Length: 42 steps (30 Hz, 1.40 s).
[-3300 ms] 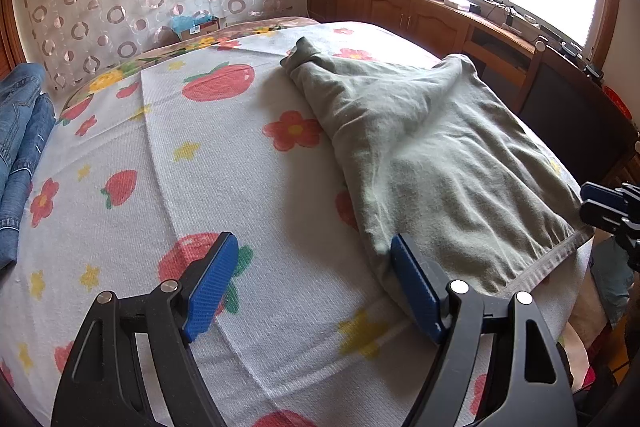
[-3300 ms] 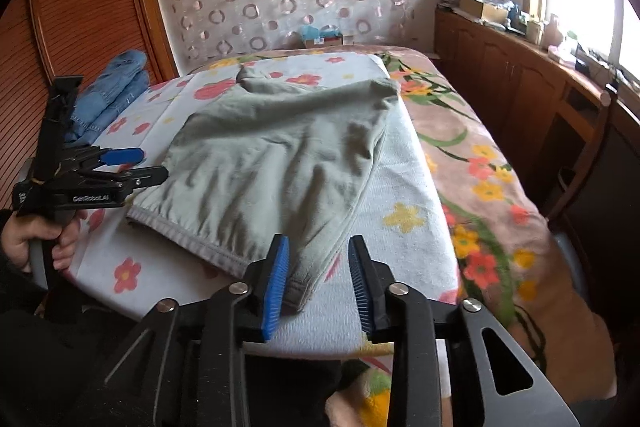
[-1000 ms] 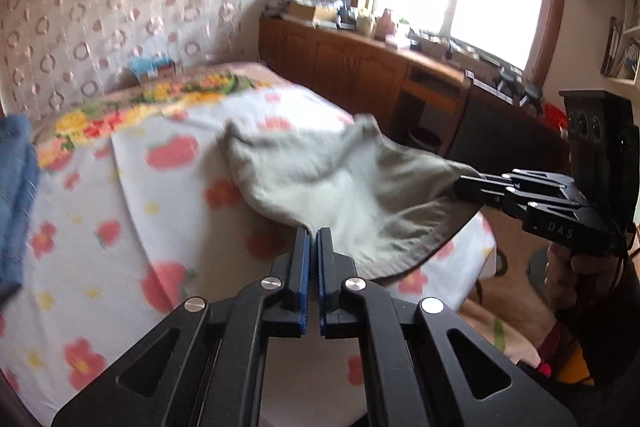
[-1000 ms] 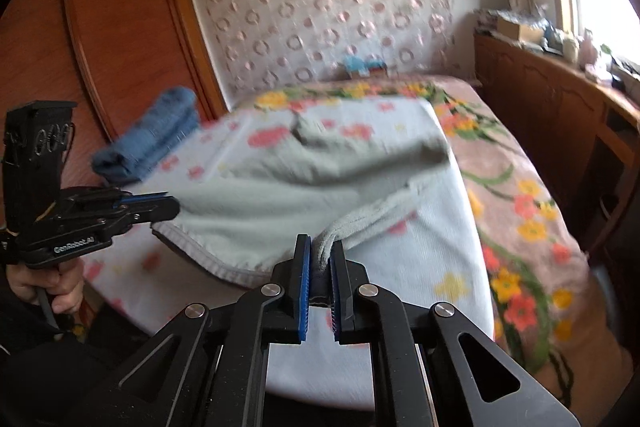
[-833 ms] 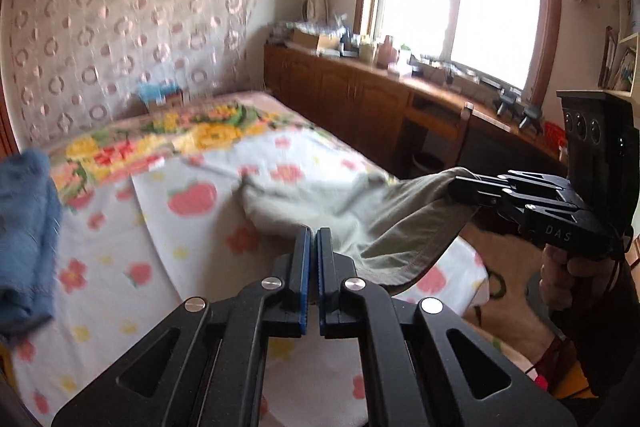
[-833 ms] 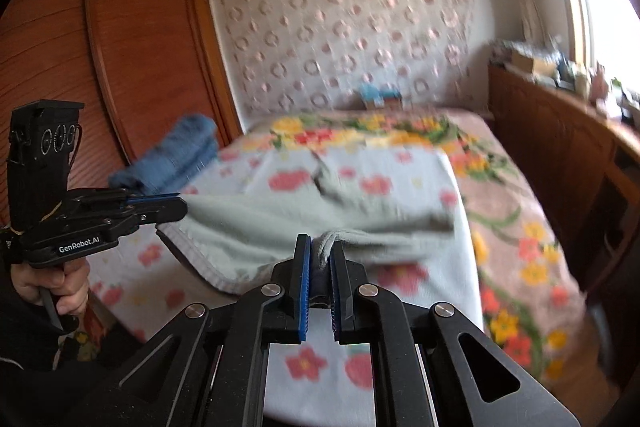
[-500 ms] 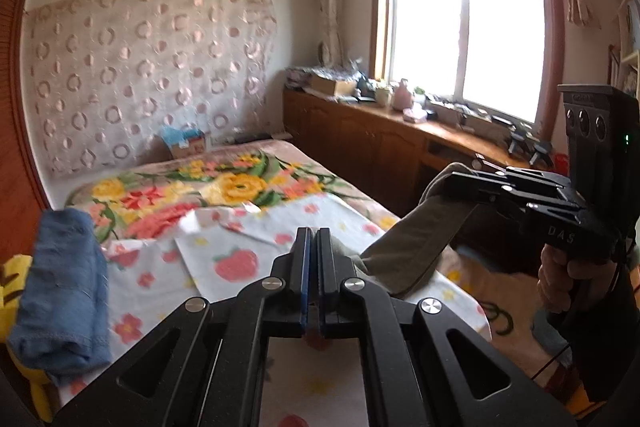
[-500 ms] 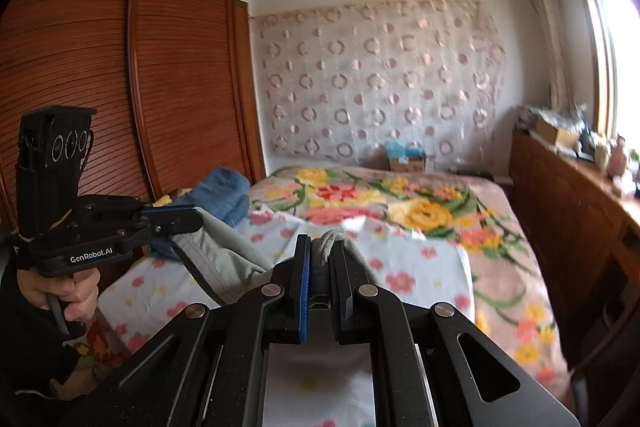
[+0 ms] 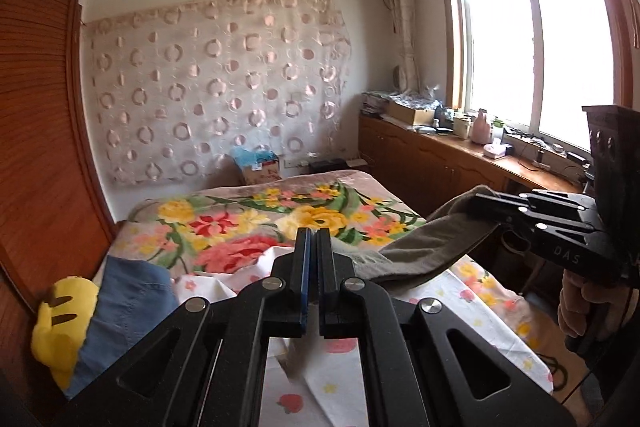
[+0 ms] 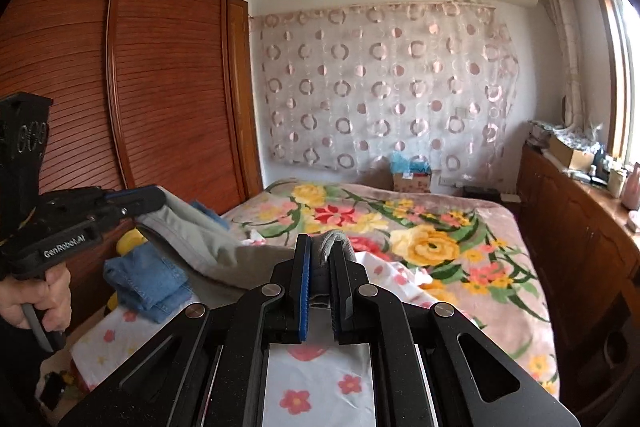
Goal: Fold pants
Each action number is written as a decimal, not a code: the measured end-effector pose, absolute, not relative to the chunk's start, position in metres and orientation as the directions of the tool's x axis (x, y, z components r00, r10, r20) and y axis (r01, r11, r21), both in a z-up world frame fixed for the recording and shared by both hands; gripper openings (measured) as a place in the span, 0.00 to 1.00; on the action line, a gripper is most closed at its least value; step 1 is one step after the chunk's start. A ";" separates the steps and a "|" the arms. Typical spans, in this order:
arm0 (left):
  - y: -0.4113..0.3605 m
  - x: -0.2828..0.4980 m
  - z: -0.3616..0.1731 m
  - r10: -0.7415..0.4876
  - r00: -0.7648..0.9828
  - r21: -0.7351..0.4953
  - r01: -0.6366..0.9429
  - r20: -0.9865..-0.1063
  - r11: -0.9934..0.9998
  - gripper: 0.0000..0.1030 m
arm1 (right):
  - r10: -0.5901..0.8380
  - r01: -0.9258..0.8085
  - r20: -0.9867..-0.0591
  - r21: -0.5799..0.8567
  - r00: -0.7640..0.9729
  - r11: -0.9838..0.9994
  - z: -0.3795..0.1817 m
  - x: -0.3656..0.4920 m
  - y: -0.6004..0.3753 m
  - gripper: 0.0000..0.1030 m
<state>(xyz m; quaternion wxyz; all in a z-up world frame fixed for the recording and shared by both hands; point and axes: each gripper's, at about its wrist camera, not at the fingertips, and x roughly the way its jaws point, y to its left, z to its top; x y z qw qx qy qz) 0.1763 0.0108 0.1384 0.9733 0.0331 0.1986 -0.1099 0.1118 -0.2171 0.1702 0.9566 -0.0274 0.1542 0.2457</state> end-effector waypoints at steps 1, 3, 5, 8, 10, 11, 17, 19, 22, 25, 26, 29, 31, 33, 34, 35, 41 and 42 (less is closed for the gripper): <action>0.011 0.172 0.133 -0.202 0.893 0.023 0.230 -0.402 0.973 0.04 | 0.464 -0.483 -0.317 0.021 0.827 0.875 0.163 0.108 -0.215 0.08; 0.014 0.164 0.114 -0.201 0.878 0.021 0.233 -0.434 0.972 0.04 | 0.467 -0.494 -0.343 0.008 0.815 0.869 0.148 0.113 -0.210 0.08; 0.013 0.150 0.086 -0.198 0.858 0.032 0.242 -0.475 0.970 0.04 | 0.465 -0.503 -0.389 0.005 0.795 0.865 0.129 0.113 -0.208 0.08; 0.013 0.133 0.043 -0.211 0.814 0.012 0.258 -0.541 0.966 0.04 | 0.467 -0.525 -0.467 0.006 0.751 0.851 0.090 0.112 -0.198 0.08; 0.011 0.122 0.021 -0.212 0.787 0.001 0.261 -0.580 0.965 0.04 | 0.468 -0.539 -0.519 0.016 0.715 0.842 0.066 0.111 -0.194 0.08; 0.010 0.113 0.006 -0.222 0.770 -0.005 0.274 -0.598 0.962 0.04 | 0.467 -0.544 -0.539 0.019 0.701 0.839 0.057 0.111 -0.191 0.08; 0.007 0.080 -0.028 -0.239 0.723 -0.041 0.280 -0.648 0.959 0.04 | 0.486 -0.576 -0.607 0.058 0.628 0.816 0.026 0.101 -0.185 0.08; 0.010 0.073 -0.034 -0.244 0.713 -0.061 0.272 -0.658 0.960 0.04 | 0.491 -0.585 -0.610 0.056 0.621 0.809 0.024 0.095 -0.186 0.08; 0.009 0.067 -0.043 -0.239 0.699 -0.062 0.269 -0.674 0.961 0.04 | 0.494 -0.592 -0.614 0.053 0.616 0.804 0.020 0.080 -0.188 0.08; 0.009 0.060 -0.051 -0.244 0.686 -0.071 0.271 -0.685 0.960 0.04 | 0.490 -0.586 -0.618 0.057 0.615 0.808 0.020 0.080 -0.195 0.08; 0.010 0.058 -0.053 -0.246 0.684 -0.074 0.271 -0.686 0.960 0.04 | 0.490 -0.586 -0.618 0.057 0.615 0.808 0.017 0.074 -0.195 0.08; 0.011 0.051 -0.063 -0.250 0.673 -0.084 0.270 -0.696 0.959 0.04 | 0.479 -0.585 -0.621 0.041 0.620 0.810 0.014 0.061 -0.198 0.08; 0.011 0.050 -0.070 -0.251 0.662 -0.090 0.266 -0.706 0.960 0.04 | 0.473 -0.580 -0.624 0.039 0.622 0.814 0.010 0.058 -0.197 0.08; 0.011 0.050 -0.076 -0.242 0.655 -0.086 0.261 -0.716 0.962 0.04 | 0.469 -0.575 -0.626 0.039 0.623 0.817 0.002 0.054 -0.195 0.08; 0.011 0.050 -0.079 -0.238 0.649 -0.086 0.257 -0.722 0.963 0.04 | 0.465 -0.570 -0.629 0.042 0.623 0.820 -0.001 0.054 -0.194 0.08; 0.013 0.052 -0.080 -0.235 0.646 -0.087 0.253 -0.726 0.964 0.04 | 0.462 -0.563 -0.631 0.048 0.623 0.825 -0.003 0.054 -0.194 0.08; 0.016 0.052 -0.087 -0.223 0.636 -0.091 0.234 -0.739 0.968 0.04 | 0.457 -0.529 -0.642 0.094 0.615 0.844 -0.018 0.060 -0.194 0.08; 0.016 0.053 -0.088 -0.222 0.632 -0.093 0.231 -0.742 0.968 0.04 | 0.458 -0.526 -0.642 0.098 0.615 0.845 -0.018 0.061 -0.194 0.08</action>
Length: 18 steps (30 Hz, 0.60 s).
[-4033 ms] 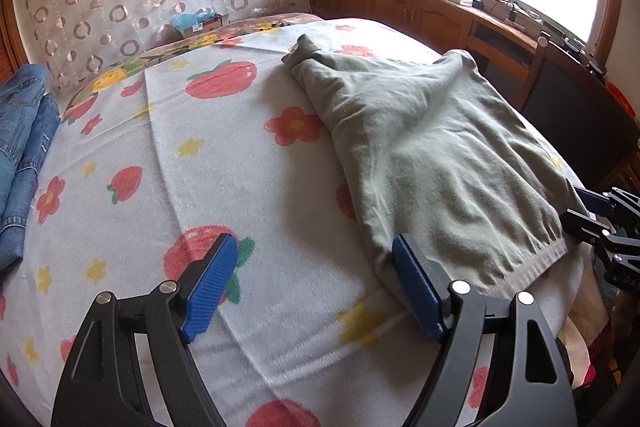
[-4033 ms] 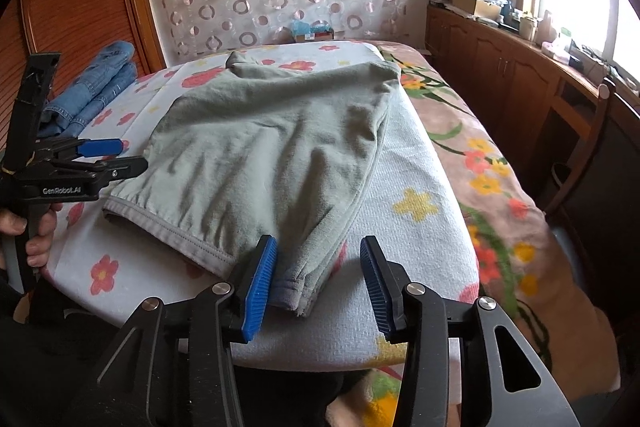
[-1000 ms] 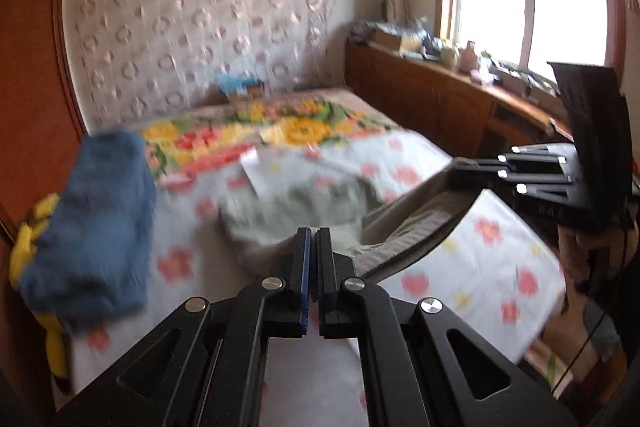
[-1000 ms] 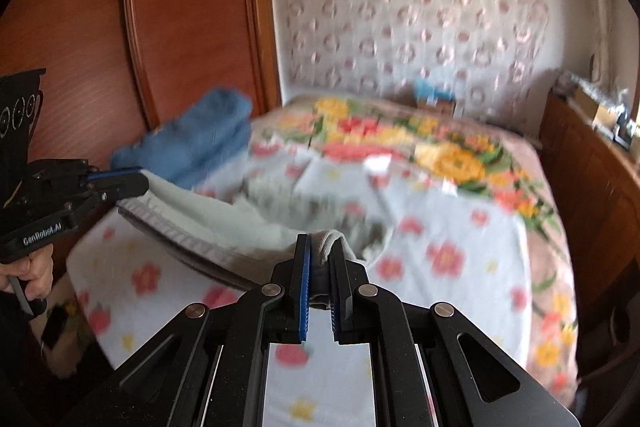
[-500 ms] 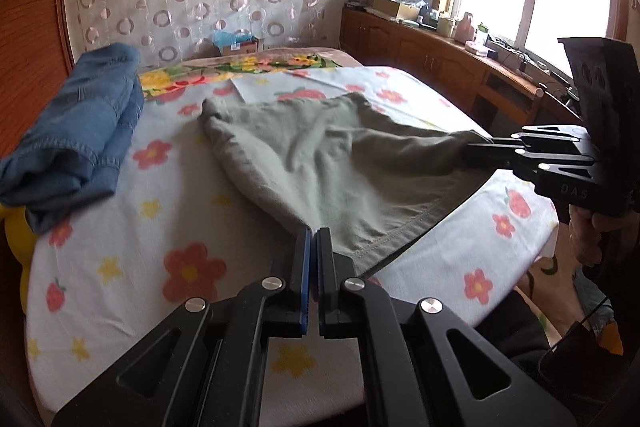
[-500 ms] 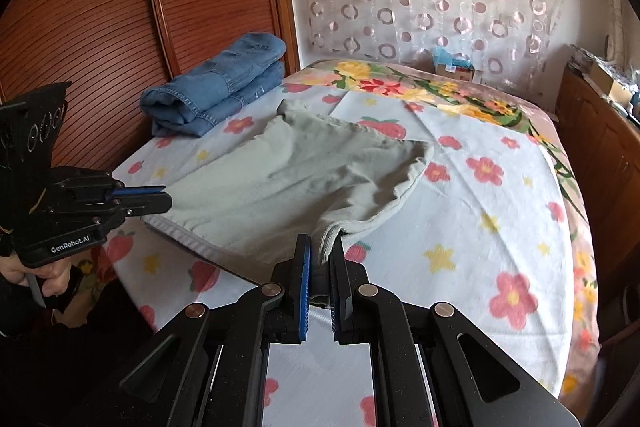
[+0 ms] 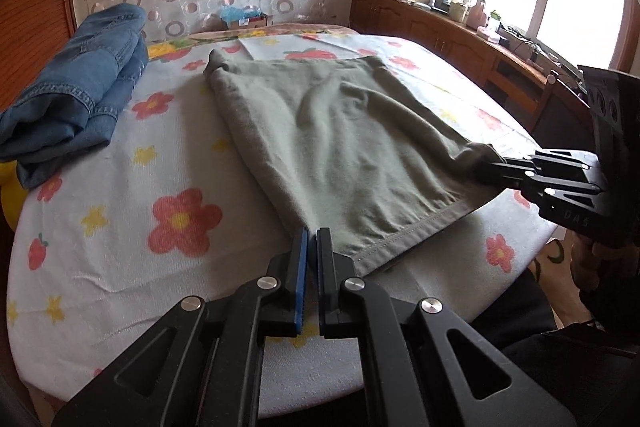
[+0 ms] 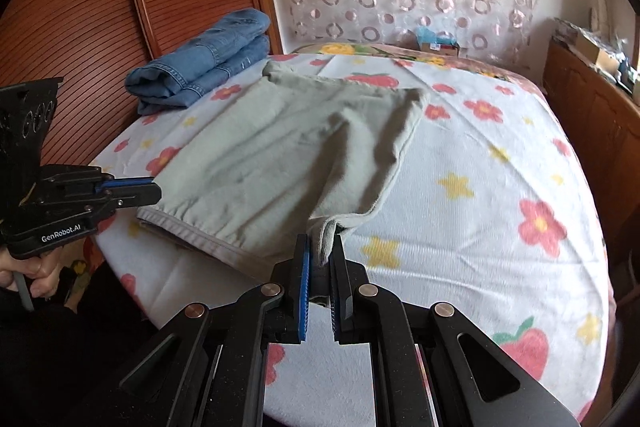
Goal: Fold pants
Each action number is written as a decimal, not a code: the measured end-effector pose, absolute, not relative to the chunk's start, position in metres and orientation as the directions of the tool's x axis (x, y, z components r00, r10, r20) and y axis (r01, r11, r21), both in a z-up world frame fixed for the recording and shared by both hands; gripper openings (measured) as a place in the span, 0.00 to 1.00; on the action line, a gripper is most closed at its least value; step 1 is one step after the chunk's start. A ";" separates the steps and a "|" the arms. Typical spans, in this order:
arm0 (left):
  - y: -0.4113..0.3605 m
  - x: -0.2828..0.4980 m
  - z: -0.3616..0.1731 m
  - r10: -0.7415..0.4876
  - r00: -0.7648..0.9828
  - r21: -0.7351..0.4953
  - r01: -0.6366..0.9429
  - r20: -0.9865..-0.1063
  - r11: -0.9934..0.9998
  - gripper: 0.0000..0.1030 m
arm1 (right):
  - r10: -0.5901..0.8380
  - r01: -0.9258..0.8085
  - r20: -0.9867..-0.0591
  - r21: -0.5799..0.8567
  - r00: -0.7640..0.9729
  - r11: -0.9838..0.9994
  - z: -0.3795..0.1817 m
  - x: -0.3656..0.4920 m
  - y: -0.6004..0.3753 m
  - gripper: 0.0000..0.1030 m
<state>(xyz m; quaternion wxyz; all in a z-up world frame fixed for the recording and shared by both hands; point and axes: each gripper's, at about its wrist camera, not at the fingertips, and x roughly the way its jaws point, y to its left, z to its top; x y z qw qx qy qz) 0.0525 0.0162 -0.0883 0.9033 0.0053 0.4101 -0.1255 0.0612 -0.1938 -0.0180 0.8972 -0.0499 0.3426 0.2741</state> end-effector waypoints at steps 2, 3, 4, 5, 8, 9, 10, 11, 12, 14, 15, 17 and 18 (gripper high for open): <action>0.016 0.053 -0.091 -0.223 0.625 -0.099 0.227 -0.748 0.969 0.08 | 0.462 -0.521 -0.641 0.111 0.613 0.846 -0.018 0.063 -0.194 0.08; 0.017 0.053 -0.092 -0.214 0.622 -0.094 0.220 -0.753 0.971 0.14 | 0.462 -0.518 -0.640 0.116 0.613 0.847 -0.019 0.063 -0.194 0.08; 0.017 0.053 -0.093 -0.205 0.622 -0.088 0.213 -0.756 0.973 0.21 | 0.461 -0.514 -0.640 0.118 0.615 0.850 -0.020 0.063 -0.195 0.08; 0.018 0.053 -0.094 -0.200 0.623 -0.085 0.209 -0.757 0.974 0.24 | 0.459 -0.511 -0.640 0.118 0.617 0.851 -0.020 0.063 -0.194 0.08; 0.022 0.052 -0.094 -0.200 0.626 -0.096 0.197 -0.754 0.976 0.42 | 0.450 -0.506 -0.642 0.112 0.620 0.856 -0.024 0.061 -0.193 0.08; 0.023 0.052 -0.094 -0.202 0.623 -0.098 0.198 -0.756 0.975 0.43 | 0.451 -0.504 -0.641 0.114 0.621 0.856 -0.025 0.061 -0.193 0.08; 0.023 0.052 -0.095 -0.201 0.621 -0.097 0.198 -0.757 0.975 0.44 | 0.452 -0.503 -0.640 0.117 0.621 0.856 -0.027 0.060 -0.196 0.08; 0.023 0.052 -0.096 -0.199 0.620 -0.097 0.195 -0.759 0.976 0.45 | 0.452 -0.501 -0.639 0.118 0.622 0.857 -0.027 0.059 -0.196 0.08; 0.022 0.052 -0.097 -0.198 0.620 -0.097 0.192 -0.759 0.977 0.45 | 0.451 -0.500 -0.638 0.118 0.624 0.858 -0.027 0.058 -0.197 0.10; 0.021 0.051 -0.098 -0.190 0.624 -0.091 0.187 -0.758 0.978 0.45 | 0.445 -0.494 -0.636 0.113 0.630 0.862 -0.028 0.055 -0.199 0.11; 0.021 0.051 -0.099 -0.188 0.624 -0.089 0.187 -0.759 0.978 0.45 | 0.442 -0.492 -0.635 0.110 0.634 0.864 -0.028 0.054 -0.199 0.12; 0.021 0.052 -0.099 -0.188 0.625 -0.089 0.186 -0.758 0.979 0.45 | 0.426 -0.484 -0.640 0.096 0.639 0.870 -0.029 0.052 -0.201 0.20; 0.022 0.053 -0.100 -0.188 0.625 -0.091 0.184 -0.758 0.979 0.45 | 0.410 -0.474 -0.645 0.082 0.645 0.876 -0.030 0.052 -0.201 0.25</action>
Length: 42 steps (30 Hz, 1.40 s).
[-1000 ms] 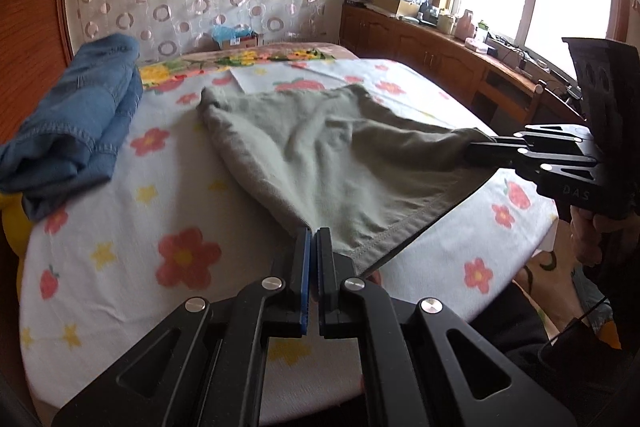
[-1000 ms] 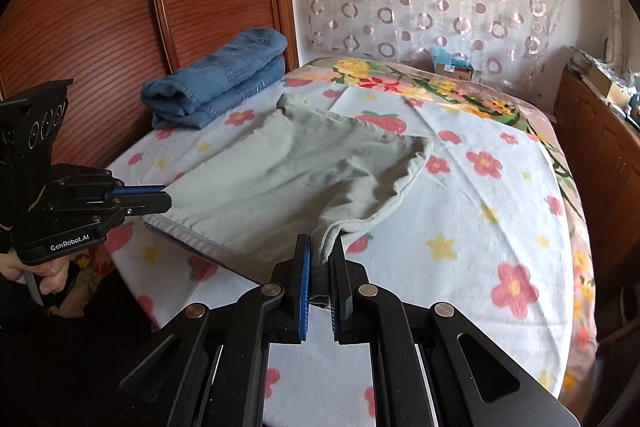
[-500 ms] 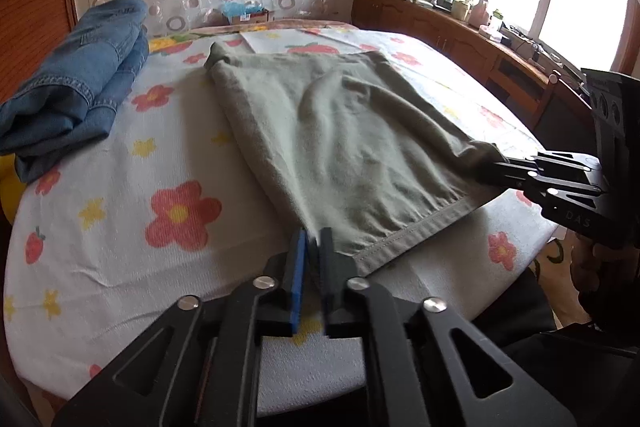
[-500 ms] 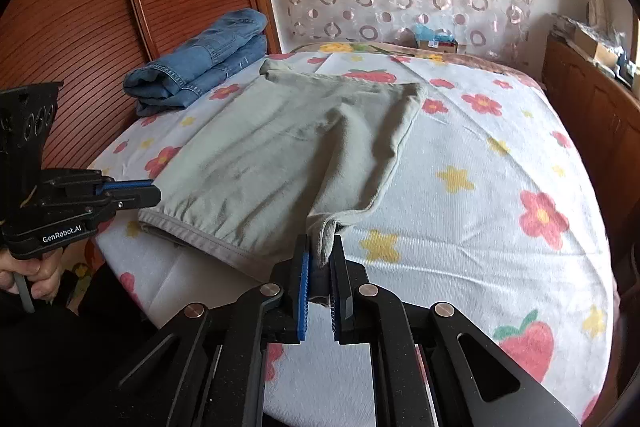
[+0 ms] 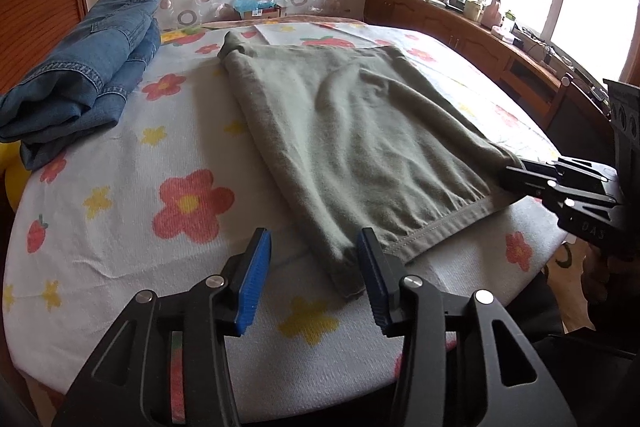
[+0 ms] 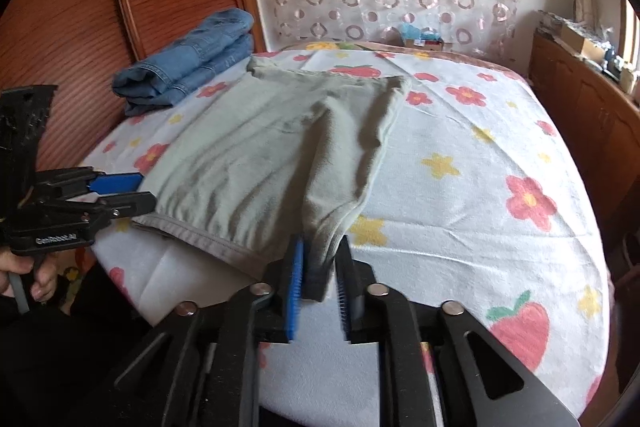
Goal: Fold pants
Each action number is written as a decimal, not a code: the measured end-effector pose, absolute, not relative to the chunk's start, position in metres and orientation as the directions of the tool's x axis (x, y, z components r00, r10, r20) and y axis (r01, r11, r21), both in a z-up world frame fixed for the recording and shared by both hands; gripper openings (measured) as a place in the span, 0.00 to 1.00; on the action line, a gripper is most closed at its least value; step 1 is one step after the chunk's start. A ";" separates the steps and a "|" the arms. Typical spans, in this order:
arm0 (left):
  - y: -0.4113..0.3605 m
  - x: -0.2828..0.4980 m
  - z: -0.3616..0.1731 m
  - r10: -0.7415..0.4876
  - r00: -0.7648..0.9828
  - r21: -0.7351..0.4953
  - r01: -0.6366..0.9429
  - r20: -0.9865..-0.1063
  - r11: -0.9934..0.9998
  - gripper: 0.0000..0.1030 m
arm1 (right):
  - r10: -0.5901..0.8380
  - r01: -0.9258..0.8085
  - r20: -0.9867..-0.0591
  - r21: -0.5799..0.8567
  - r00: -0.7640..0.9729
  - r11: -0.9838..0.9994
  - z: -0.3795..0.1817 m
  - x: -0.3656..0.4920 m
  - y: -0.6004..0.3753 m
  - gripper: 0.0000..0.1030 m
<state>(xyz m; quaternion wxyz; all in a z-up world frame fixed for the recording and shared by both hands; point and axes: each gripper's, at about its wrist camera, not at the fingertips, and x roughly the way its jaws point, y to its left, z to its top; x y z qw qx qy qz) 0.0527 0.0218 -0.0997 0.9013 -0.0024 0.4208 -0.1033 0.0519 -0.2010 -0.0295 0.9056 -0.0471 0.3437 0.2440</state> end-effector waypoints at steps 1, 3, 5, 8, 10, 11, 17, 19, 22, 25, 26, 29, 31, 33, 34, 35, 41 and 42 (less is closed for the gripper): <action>0.022 0.053 -0.100 -0.189 0.625 -0.094 0.182 -0.758 0.979 0.45 | 0.396 -0.466 -0.650 0.072 0.649 0.882 -0.030 0.052 -0.202 0.26; 0.022 0.053 -0.101 -0.188 0.630 -0.094 0.181 -0.753 0.979 0.46 | 0.393 -0.463 -0.653 0.074 0.647 0.883 -0.032 0.052 -0.201 0.27; 0.022 0.052 -0.101 -0.183 0.636 -0.087 0.180 -0.750 0.980 0.46 | 0.385 -0.455 -0.656 0.070 0.649 0.888 -0.032 0.051 -0.200 0.29; 0.022 0.051 -0.101 -0.184 0.641 -0.090 0.176 -0.745 0.980 0.46 | 0.394 -0.456 -0.653 0.083 0.647 0.886 -0.032 0.049 -0.199 0.30; 0.022 0.049 -0.101 -0.183 0.641 -0.089 0.177 -0.745 0.980 0.46 | 0.398 -0.459 -0.650 0.085 0.647 0.884 -0.031 0.048 -0.198 0.30; 0.022 0.050 -0.101 -0.183 0.641 -0.089 0.176 -0.745 0.980 0.46 | 0.404 -0.463 -0.648 0.088 0.645 0.882 -0.031 0.047 -0.198 0.30; 0.023 0.047 -0.099 -0.213 0.633 -0.114 0.193 -0.745 0.974 0.38 | 0.429 -0.475 -0.645 0.114 0.633 0.872 -0.033 0.048 -0.204 0.30; 0.022 0.045 -0.098 -0.228 0.629 -0.122 0.208 -0.743 0.970 0.31 | 0.438 -0.482 -0.642 0.121 0.629 0.868 -0.033 0.048 -0.205 0.26; 0.019 0.044 -0.098 -0.259 0.622 -0.139 0.234 -0.739 0.962 0.15 | 0.460 -0.499 -0.637 0.133 0.618 0.856 -0.033 0.048 -0.204 0.16; 0.012 0.040 -0.095 -0.247 0.633 -0.105 0.253 -0.734 0.962 0.06 | 0.469 -0.508 -0.632 0.136 0.617 0.851 -0.033 0.047 -0.204 0.12; 0.010 0.038 -0.093 -0.241 0.640 -0.091 0.258 -0.729 0.962 0.06 | 0.471 -0.507 -0.630 0.139 0.617 0.851 -0.032 0.047 -0.206 0.12; 0.011 0.036 -0.086 -0.251 0.646 -0.097 0.264 -0.721 0.959 0.05 | 0.483 -0.509 -0.621 0.153 0.617 0.847 -0.030 0.046 -0.208 0.11; 0.011 0.035 -0.081 -0.255 0.651 -0.098 0.269 -0.715 0.958 0.05 | 0.493 -0.514 -0.612 0.160 0.619 0.843 -0.026 0.044 -0.210 0.11; 0.010 0.034 -0.077 -0.262 0.653 -0.099 0.277 -0.710 0.956 0.05 | 0.497 -0.516 -0.603 0.160 0.624 0.841 -0.023 0.043 -0.211 0.11; 0.010 0.033 -0.075 -0.266 0.655 -0.100 0.280 -0.707 0.955 0.05 | 0.500 -0.519 -0.599 0.160 0.625 0.840 -0.021 0.041 -0.211 0.11; 0.009 0.032 -0.072 -0.272 0.657 -0.103 0.284 -0.703 0.953 0.05 | 0.502 -0.520 -0.595 0.160 0.627 0.839 -0.020 0.039 -0.212 0.11; 0.006 0.027 -0.058 -0.284 0.677 -0.094 0.302 -0.679 0.948 0.05 | 0.516 -0.533 -0.571 0.156 0.638 0.832 -0.008 0.029 -0.216 0.11; 0.006 0.025 -0.055 -0.288 0.681 -0.096 0.305 -0.673 0.947 0.05 | 0.519 -0.535 -0.566 0.155 0.641 0.830 -0.006 0.027 -0.216 0.11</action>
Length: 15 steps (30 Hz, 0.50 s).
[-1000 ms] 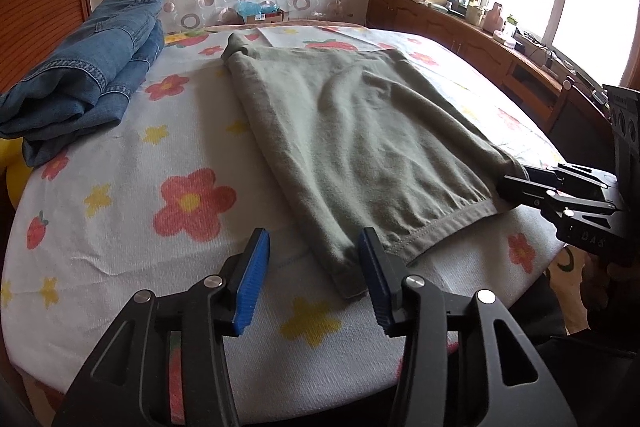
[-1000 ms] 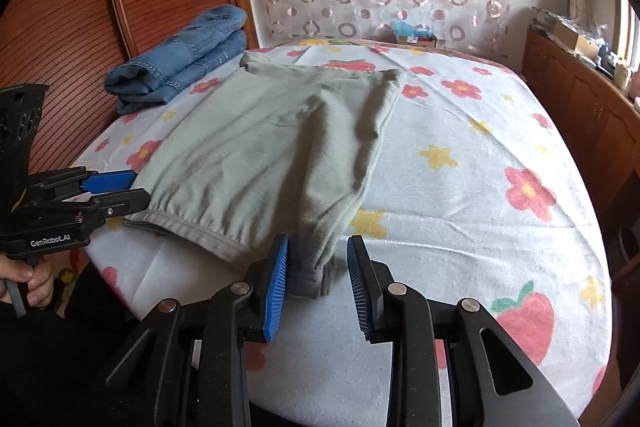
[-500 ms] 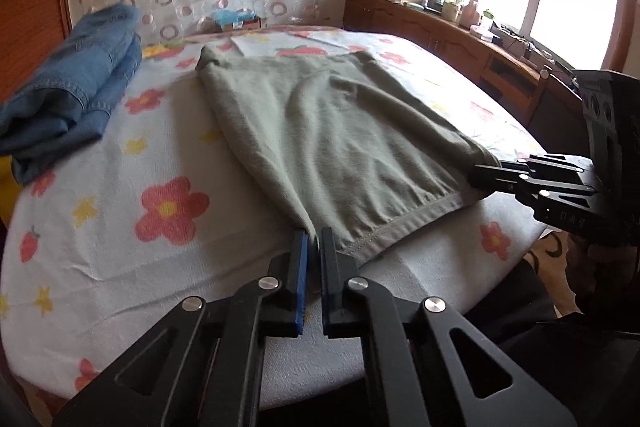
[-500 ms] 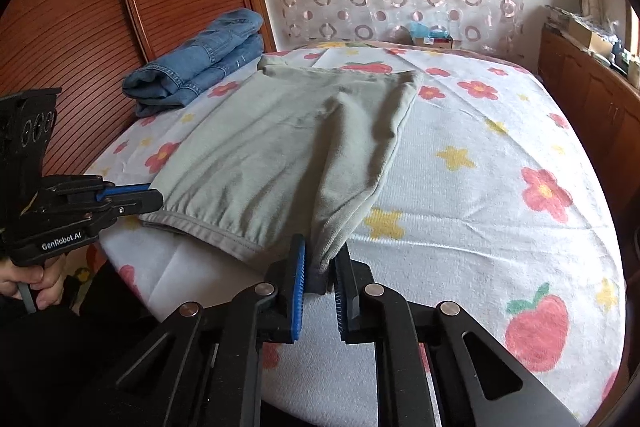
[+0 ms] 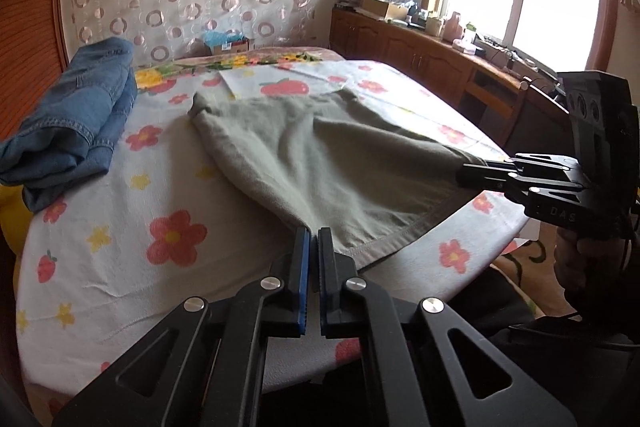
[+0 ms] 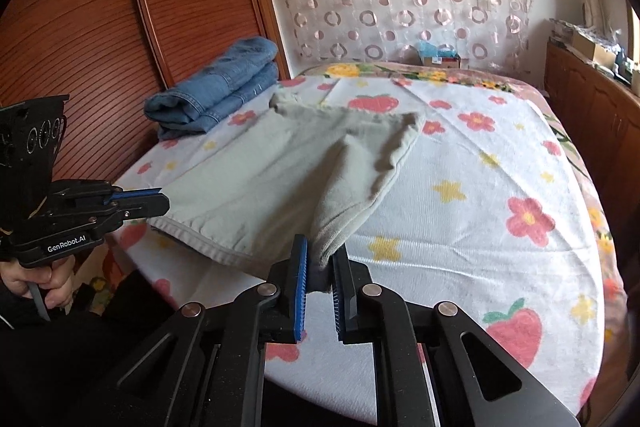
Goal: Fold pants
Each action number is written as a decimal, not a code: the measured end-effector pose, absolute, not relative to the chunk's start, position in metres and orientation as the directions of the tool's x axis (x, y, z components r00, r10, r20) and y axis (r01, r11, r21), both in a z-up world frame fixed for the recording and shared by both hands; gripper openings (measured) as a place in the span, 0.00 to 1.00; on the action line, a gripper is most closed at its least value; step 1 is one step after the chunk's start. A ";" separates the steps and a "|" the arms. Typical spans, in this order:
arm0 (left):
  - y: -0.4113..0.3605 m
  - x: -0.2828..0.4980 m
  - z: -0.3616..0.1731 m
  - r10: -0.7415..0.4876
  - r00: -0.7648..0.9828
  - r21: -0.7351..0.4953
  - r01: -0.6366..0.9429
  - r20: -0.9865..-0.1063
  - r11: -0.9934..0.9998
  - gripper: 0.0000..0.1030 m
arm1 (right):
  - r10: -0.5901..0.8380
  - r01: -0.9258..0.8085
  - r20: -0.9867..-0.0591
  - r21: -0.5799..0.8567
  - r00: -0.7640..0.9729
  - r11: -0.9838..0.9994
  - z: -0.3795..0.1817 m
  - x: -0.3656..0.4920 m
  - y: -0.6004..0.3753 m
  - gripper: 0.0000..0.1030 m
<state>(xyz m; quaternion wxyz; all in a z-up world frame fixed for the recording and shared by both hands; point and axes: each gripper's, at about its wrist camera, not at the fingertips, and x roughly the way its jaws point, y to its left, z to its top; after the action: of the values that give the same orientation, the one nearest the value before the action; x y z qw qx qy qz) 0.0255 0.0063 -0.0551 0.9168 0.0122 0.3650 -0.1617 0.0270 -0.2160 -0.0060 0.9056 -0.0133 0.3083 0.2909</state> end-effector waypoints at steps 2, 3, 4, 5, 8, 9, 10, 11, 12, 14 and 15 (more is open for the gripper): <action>0.006 0.023 -0.050 -0.291 0.689 -0.092 0.310 -0.664 0.946 0.04 | 0.524 -0.539 -0.557 0.154 0.645 0.828 -0.002 0.023 -0.217 0.11; 0.007 0.023 -0.048 -0.294 0.693 -0.094 0.312 -0.659 0.946 0.04 | 0.526 -0.542 -0.552 0.152 0.647 0.826 0.000 0.022 -0.217 0.10; 0.008 0.022 -0.044 -0.298 0.697 -0.097 0.314 -0.652 0.945 0.04 | 0.529 -0.546 -0.547 0.150 0.649 0.824 0.002 0.020 -0.217 0.10; 0.008 0.020 -0.039 -0.302 0.705 -0.097 0.315 -0.642 0.944 0.04 | 0.532 -0.548 -0.542 0.149 0.651 0.823 0.003 0.018 -0.217 0.10; 0.011 0.017 -0.028 -0.309 0.720 -0.099 0.319 -0.622 0.943 0.04 | 0.545 -0.558 -0.522 0.150 0.657 0.816 0.009 0.013 -0.220 0.10; 0.012 0.016 -0.025 -0.310 0.723 -0.099 0.320 -0.617 0.942 0.04 | 0.548 -0.561 -0.517 0.150 0.658 0.814 0.010 0.013 -0.221 0.10; 0.012 0.015 -0.023 -0.311 0.727 -0.098 0.321 -0.612 0.942 0.04 | 0.552 -0.564 -0.511 0.149 0.659 0.812 0.011 0.013 -0.221 0.10; 0.013 0.015 -0.021 -0.310 0.730 -0.096 0.320 -0.609 0.942 0.04 | 0.554 -0.567 -0.505 0.148 0.661 0.811 0.013 0.012 -0.221 0.10; 0.013 0.015 -0.020 -0.310 0.732 -0.095 0.320 -0.606 0.943 0.04 | 0.555 -0.567 -0.501 0.147 0.664 0.811 0.014 0.012 -0.221 0.10; 0.014 0.014 -0.019 -0.311 0.734 -0.097 0.320 -0.604 0.943 0.04 | 0.557 -0.568 -0.494 0.146 0.668 0.810 0.013 0.012 -0.222 0.10; 0.015 0.014 -0.018 -0.310 0.735 -0.096 0.319 -0.603 0.943 0.04 | 0.559 -0.569 -0.491 0.147 0.668 0.809 0.013 0.011 -0.223 0.10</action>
<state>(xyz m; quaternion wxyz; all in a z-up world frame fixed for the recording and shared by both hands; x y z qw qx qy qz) 0.0143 0.0148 -0.0180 0.9313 0.0071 0.3225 -0.1691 0.0113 -0.2228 0.0128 0.9133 -0.0092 0.2658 0.3086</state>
